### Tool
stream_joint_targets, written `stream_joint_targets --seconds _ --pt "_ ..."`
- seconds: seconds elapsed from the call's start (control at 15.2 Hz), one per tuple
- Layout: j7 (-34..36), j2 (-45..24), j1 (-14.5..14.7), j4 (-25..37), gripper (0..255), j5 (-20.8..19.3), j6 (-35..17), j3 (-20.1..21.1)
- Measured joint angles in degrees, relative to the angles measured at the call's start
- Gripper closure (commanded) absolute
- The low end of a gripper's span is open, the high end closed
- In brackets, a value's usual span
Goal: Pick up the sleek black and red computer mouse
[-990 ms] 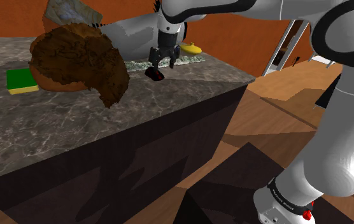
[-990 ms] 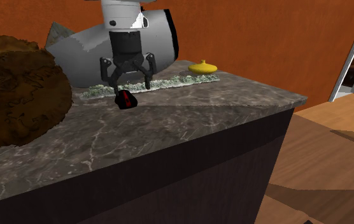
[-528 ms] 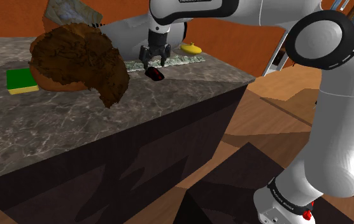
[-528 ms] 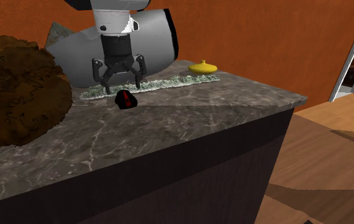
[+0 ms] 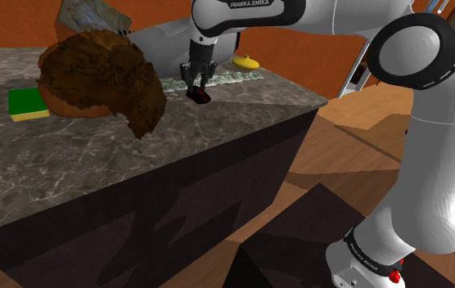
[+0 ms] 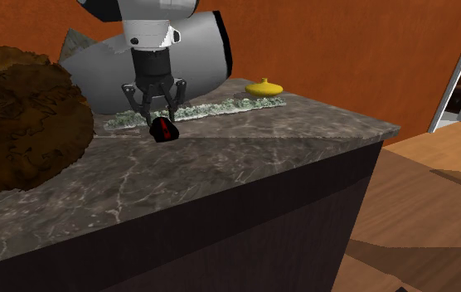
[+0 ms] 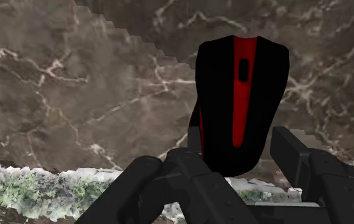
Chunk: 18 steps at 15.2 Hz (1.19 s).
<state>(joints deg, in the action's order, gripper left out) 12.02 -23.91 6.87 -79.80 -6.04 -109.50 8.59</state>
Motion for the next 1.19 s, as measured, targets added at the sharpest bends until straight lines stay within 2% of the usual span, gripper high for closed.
stream_joint_targets --seconds 0.26,0.66,1.19 --pt "-0.5 -1.6 0.0 3.0 255 0.2 1.7 0.1" --pt "-0.6 -0.2 -0.2 0.4 255 0.5 1.4 0.1" --pt "-0.9 -1.3 0.1 6.0 255 0.6 8.1 0.2"
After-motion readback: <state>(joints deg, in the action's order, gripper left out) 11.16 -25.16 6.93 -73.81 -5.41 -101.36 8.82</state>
